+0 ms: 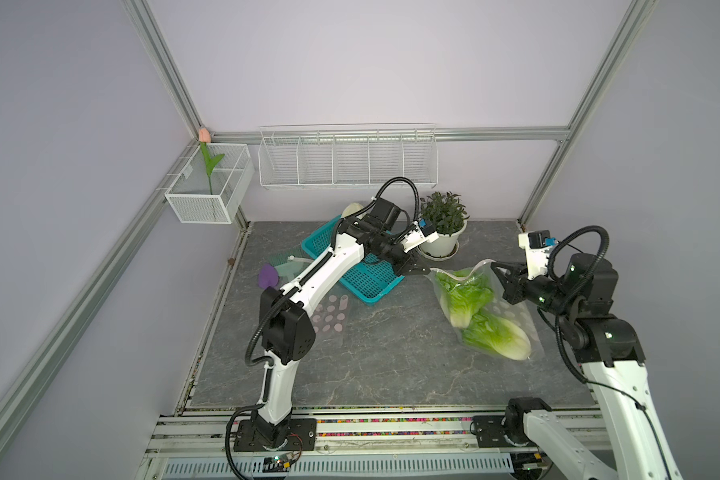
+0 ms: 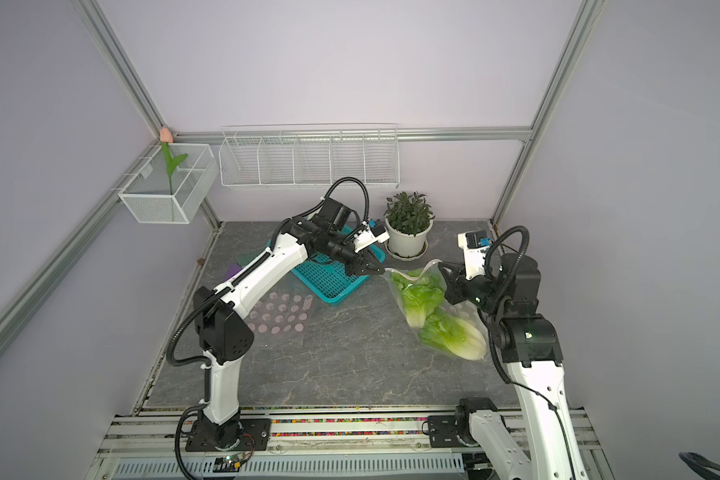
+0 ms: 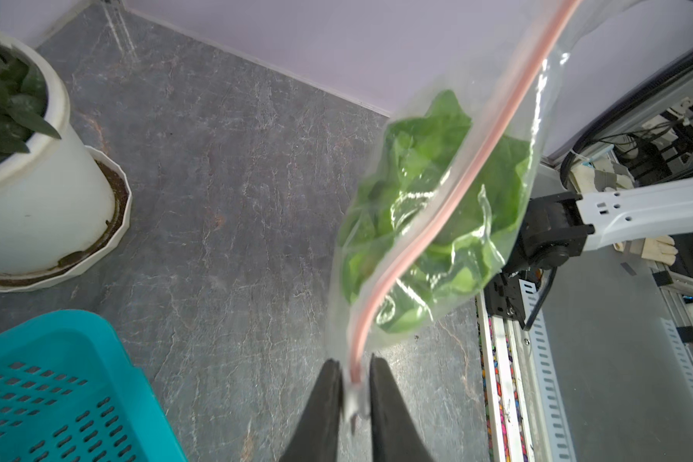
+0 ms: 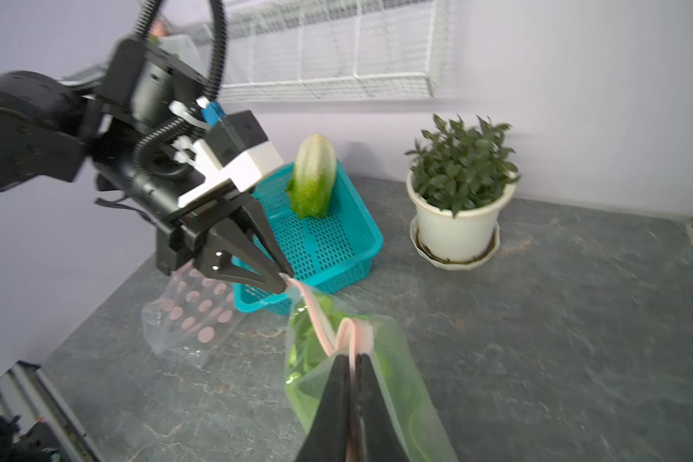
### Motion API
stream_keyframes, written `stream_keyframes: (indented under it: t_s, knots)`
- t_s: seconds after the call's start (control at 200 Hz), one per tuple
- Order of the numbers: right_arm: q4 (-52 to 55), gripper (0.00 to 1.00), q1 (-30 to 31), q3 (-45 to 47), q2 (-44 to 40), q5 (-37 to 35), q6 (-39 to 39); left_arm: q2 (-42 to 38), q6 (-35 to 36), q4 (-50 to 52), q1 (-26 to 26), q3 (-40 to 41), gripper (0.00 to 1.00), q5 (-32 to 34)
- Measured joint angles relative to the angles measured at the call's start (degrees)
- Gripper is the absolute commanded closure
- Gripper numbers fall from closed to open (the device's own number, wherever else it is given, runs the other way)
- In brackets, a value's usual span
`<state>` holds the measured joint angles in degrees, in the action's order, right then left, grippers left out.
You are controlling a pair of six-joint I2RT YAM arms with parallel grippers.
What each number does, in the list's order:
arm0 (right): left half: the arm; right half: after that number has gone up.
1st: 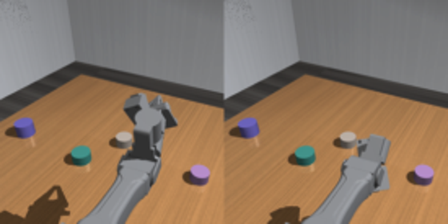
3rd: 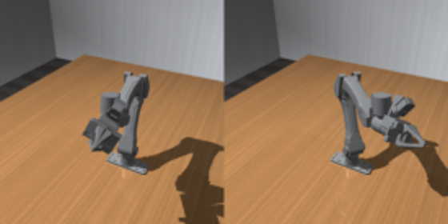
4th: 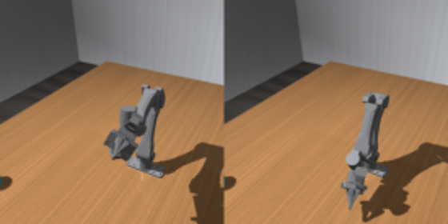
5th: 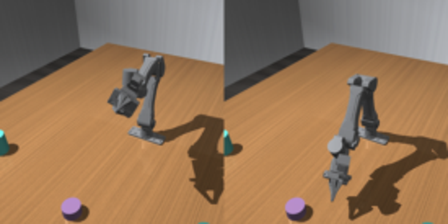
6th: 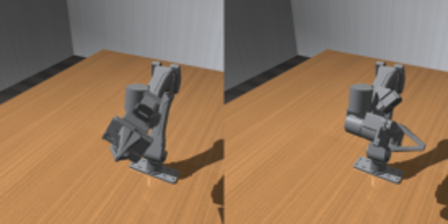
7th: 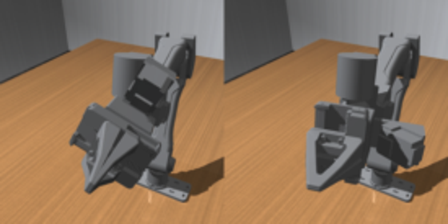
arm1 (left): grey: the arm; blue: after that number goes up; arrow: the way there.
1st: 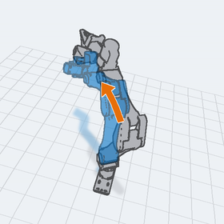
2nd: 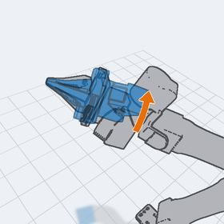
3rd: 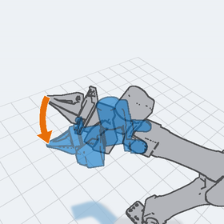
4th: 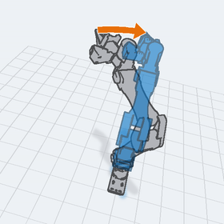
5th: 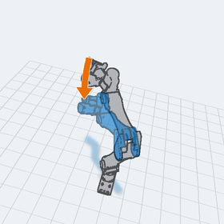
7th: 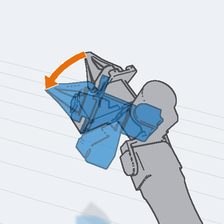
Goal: Put the chinese cabbages into a zipper bag and zip it
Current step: Zip the zipper on the zipper food storage bag, then place the zipper food storage bag at the center of the board.
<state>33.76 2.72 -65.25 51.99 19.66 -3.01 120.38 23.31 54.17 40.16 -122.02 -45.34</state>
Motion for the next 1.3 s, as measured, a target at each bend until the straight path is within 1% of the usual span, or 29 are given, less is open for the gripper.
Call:
stream_keyframes:
  t_s: [0.075,0.125,0.185,0.21,0.25,0.37,0.425,0.465,0.555,0.615,0.655,0.69,0.745,0.77,0.845,0.875,0.92,0.96,1.02,1.1,1.19,1.3]
  knots:
    - [1.46,0.93,-0.13,-1.9,6.01,-6.54,0.0,2.71,-1.7,0.11,-0.26,-2.64,0.59,2.21]
    - [1.57,0.93,-0.79,-3.34,10.8,-10.58,-0.02,3.37,-3.41,0.26,-0.74,-3.21,0.48,3.98]
    - [0.94,0.93,-1.6,-4.37,15.63,-14.36,-0.22,3.15,-5.27,0.13,-2.08,-3.06,0.38,5.73]
    - [0.55,0.91,-1.88,-4.76,17.62,-15.78,-0.31,2.71,-5.73,-0.63,-2.86,-2.71,0.34,6.49]
    - [0.15,0.87,-2.14,-5.51,20.41,-17.94,-0.61,1.36,-7.69,-1.81,-4.33,-0.92,0.32,7.78]
    - [-0.13,0.58,-1.77,-8.0,27.08,-24.61,-1.95,-5.35,-12.22,-5.01,-9.25,7.17,0.31,13.75]
    - [-0.11,0.47,-0.55,-8.81,28.26,-28.74,-1.42,-9.2,-14.23,-5.92,-11.26,11.19,0.3,18.73]
    - [0.17,0.41,0.96,-9.44,28.37,-31.93,-1.27,-12.0,-15.8,-6.62,-12.17,14.01,0.29,23.19]
    - [1.57,0.36,6.23,-12.72,28.35,-39.34,-0.13,-19.47,-21.11,-9.18,-13.51,21.97,0.31,35.01]
    - [1.84,0.34,10.54,-15.3,28.41,-42.49,0.13,-25.42,-25.16,-10.93,-14.93,28.52,0.38,41.59]
    - [1.84,0.34,14.01,-16.72,28.5,-44.41,0.11,-29.14,-27.71,-12.09,-16.52,32.7,0.43,44.5]
    - [1.84,0.34,17.0,-17.53,28.7,-45.55,0.0,-32.41,-29.97,-12.76,-18.71,36.33,0.49,46.6]
    - [1.79,0.33,22.14,-18.25,29.53,-45.86,-0.46,-37.2,-32.89,-13.75,-23.21,41.81,0.58,48.04]
    - [1.79,0.33,24.52,-18.45,30.18,-45.79,-0.94,-39.45,-33.92,-14.1,-26.21,44.48,0.6,48.24]
    - [1.46,0.32,31.06,-18.8,33.59,-43.71,-2.49,-44.46,-37.38,-14.67,-34.32,50.77,0.62,48.5]
    - [1.16,0.32,33.4,-18.95,35.41,-42.64,-3.15,-45.88,-38.25,-14.62,-36.92,52.92,0.59,48.5]
    - [0.66,0.31,36.57,-19.23,38.45,-40.65,-4.02,-47.63,-39.56,-14.34,-40.35,55.93,0.52,48.65]
    - [0.13,0.31,39.15,-19.69,41.31,-38.82,-4.68,-48.63,-40.81,-13.94,-42.45,58.21,0.42,48.98]
    - [-0.37,0.31,42.29,-20.85,45.77,-36.02,-5.57,-49.42,-42.21,-13.16,-44.7,61.37,0.3,49.35]
    - [-0.59,0.3,44.92,-22.75,50.45,-32.72,-6.27,-49.57,-44.74,-12.17,-46.31,64.96,0.23,49.99]
    - [-0.98,0.29,46.58,-24.09,53.02,-29.55,-6.95,-49.59,-46.84,-11.93,-47.08,69.46,0.19,49.99]
    - [-2.12,0.29,47.39,-24.41,53.22,-26.75,-7.74,-49.37,-49.22,-12.52,-47.19,75.21,0.19,48.52]
